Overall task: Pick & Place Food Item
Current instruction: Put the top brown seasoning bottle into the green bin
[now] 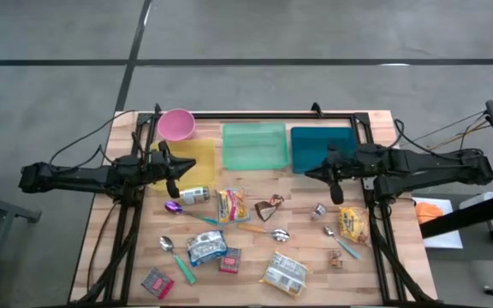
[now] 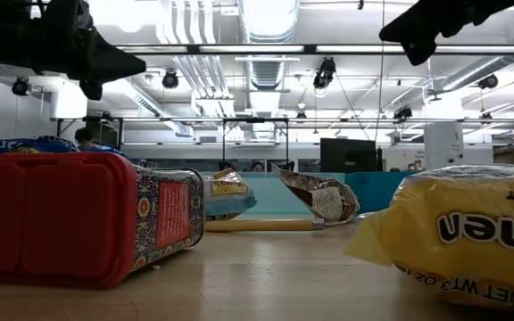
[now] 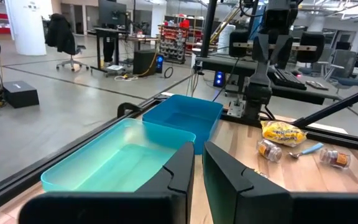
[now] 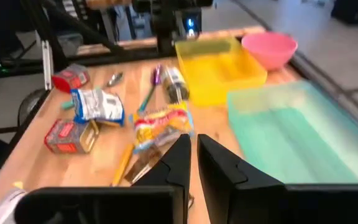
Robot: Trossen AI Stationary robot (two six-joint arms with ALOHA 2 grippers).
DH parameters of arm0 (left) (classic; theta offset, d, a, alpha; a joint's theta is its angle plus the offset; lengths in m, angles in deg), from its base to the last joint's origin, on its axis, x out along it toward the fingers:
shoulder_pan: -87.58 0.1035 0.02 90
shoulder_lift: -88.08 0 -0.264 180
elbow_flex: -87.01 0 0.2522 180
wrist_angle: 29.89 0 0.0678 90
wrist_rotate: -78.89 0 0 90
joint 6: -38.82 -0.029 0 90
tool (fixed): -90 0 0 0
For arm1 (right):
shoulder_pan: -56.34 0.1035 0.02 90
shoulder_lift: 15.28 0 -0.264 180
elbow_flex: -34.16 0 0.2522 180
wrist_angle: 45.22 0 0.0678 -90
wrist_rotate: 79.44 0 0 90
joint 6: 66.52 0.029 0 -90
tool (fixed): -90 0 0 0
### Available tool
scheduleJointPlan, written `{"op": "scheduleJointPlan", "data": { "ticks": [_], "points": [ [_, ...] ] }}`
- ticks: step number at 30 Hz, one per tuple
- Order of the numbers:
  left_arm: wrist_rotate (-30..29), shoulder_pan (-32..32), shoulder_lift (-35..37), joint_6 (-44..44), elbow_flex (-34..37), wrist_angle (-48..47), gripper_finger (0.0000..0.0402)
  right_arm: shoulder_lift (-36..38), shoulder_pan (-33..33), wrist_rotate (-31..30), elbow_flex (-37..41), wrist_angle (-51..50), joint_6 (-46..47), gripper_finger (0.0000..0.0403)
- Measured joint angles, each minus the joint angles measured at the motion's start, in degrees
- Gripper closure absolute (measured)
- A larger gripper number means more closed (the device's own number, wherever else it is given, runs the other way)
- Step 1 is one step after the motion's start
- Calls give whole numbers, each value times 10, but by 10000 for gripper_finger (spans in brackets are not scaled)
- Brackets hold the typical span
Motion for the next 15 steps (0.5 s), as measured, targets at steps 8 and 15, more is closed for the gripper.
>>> {"op": "scheduleJointPlan", "data": {
  "ticks": [8, 15],
  "points": [
    [0, 0, 0, 1, 0, 0, 361, -84, 0, 4, -10, -93, 72, 374],
    [-2, 0, 0, 1, 1, 0, 361, -157, 0, 1, -9, -102, 21, 320]
  ]
}}
